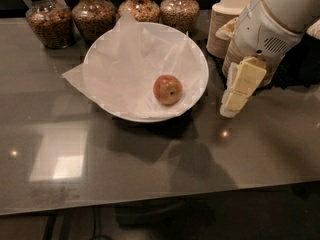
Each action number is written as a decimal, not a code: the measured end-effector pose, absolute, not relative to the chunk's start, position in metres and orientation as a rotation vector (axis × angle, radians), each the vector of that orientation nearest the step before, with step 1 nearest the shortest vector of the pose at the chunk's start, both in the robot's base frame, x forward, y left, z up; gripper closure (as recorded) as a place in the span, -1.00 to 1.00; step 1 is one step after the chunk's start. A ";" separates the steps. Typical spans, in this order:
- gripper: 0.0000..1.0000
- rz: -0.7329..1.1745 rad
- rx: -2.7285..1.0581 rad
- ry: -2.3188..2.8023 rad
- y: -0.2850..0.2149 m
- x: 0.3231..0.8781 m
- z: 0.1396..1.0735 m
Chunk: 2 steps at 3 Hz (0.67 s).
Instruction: Pick apple from white bowl
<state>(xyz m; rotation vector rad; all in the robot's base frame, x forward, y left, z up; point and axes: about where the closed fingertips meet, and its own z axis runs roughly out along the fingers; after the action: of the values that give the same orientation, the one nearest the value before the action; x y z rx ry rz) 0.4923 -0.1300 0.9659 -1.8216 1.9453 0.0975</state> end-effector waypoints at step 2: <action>-1.00 0.151 -1.802 1.901 -0.113 0.514 0.953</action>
Offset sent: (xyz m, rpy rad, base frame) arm 0.0542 0.0389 -0.0302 0.1403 -0.0154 0.0437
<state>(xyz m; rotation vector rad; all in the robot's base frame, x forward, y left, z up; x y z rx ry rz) 0.5140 -0.1130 0.9532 -1.8015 1.9014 0.1514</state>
